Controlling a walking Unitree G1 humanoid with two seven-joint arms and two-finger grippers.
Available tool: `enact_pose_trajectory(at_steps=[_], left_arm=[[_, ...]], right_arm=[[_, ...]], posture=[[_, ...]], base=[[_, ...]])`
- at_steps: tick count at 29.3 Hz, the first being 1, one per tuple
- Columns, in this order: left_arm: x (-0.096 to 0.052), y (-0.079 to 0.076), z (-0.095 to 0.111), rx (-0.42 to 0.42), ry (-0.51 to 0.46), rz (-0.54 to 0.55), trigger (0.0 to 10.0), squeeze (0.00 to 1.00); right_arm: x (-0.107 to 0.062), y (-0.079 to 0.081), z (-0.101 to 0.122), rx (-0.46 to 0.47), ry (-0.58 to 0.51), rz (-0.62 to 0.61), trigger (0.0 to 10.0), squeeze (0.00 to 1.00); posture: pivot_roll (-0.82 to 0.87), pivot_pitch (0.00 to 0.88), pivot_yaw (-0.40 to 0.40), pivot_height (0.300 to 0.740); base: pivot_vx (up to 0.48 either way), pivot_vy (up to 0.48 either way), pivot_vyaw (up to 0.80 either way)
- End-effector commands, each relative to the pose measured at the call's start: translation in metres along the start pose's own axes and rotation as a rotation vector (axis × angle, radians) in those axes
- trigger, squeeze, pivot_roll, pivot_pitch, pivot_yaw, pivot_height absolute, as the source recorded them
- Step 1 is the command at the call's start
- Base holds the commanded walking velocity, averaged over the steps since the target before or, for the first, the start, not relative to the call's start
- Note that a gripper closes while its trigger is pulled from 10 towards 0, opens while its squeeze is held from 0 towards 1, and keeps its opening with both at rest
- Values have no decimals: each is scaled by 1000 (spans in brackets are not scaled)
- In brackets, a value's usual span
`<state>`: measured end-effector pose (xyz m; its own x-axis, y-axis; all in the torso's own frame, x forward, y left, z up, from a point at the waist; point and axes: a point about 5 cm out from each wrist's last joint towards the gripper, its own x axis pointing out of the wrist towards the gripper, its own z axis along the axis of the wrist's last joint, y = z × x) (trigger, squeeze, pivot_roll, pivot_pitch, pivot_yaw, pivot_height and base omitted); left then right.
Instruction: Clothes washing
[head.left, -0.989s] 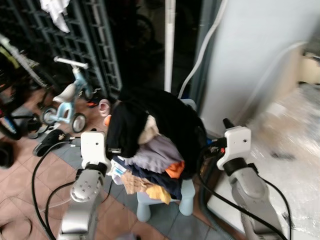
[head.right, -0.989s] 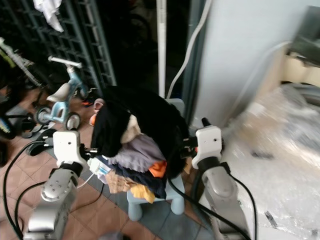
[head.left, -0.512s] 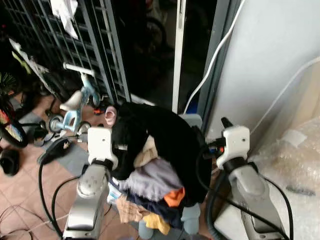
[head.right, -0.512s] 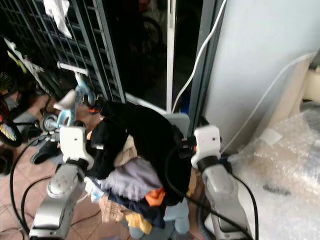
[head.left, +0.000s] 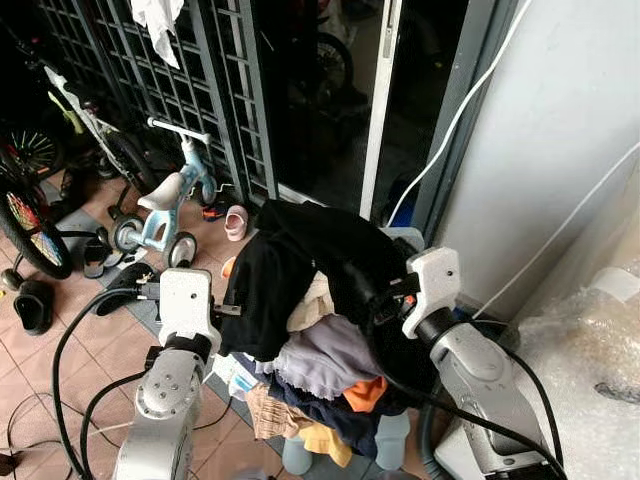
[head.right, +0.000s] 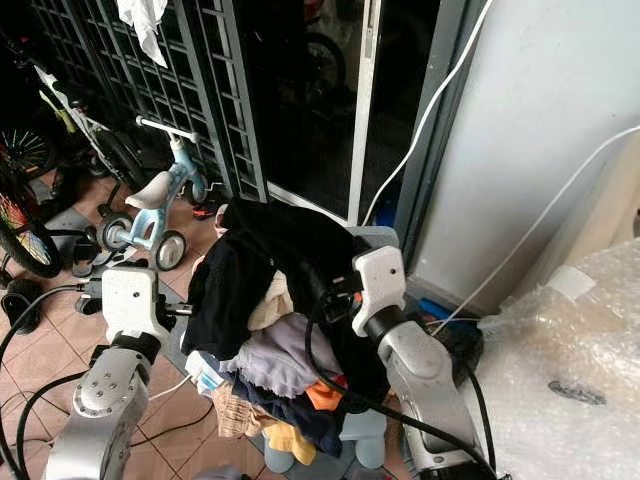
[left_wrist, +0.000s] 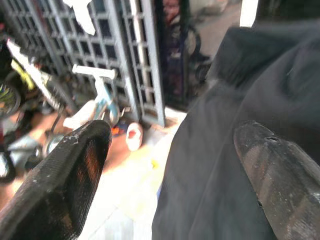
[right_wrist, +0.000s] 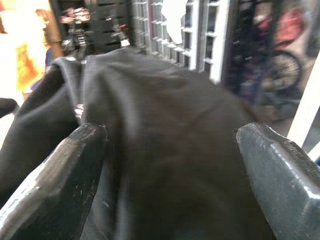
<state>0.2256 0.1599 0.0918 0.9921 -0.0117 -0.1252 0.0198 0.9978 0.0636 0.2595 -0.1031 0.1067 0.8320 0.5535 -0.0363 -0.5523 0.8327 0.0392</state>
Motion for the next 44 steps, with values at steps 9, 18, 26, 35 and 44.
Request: enact_pose_trajectory(at_steps=[9, 18, 26, 35, 44], left_arm=[[-5, 12, -1, 23, 18, 52, 10000, 0], [-2, 10, -3, 18, 28, 39, 10000, 0], [5, 9, -2, 15, 19, 34, 10000, 0], [10, 12, -1, -6, 24, 67, 10000, 0], [11, 9, -1, 4, 18, 56, 10000, 0]], right_arm=[[44, 6, -5, 88, 105, 16, 0, 0], [39, 6, -20, 148, 172, 22, 0, 0], [40, 4, -18, 175, 151, 10, 0, 0], [39, 7, 3, 211, 51, 41, 0, 0], [30, 10, 69, 217, -201, 96, 0, 0]], posture=[[31, 0, 15, 740], [29, 0, 10, 740], [18, 0, 17, 740], [25, 0, 8, 740], [4, 0, 13, 740]], base=[[0, 0, 0], [0, 0, 0], [0, 0, 0], [0, 0, 0], [0, 0, 0]])
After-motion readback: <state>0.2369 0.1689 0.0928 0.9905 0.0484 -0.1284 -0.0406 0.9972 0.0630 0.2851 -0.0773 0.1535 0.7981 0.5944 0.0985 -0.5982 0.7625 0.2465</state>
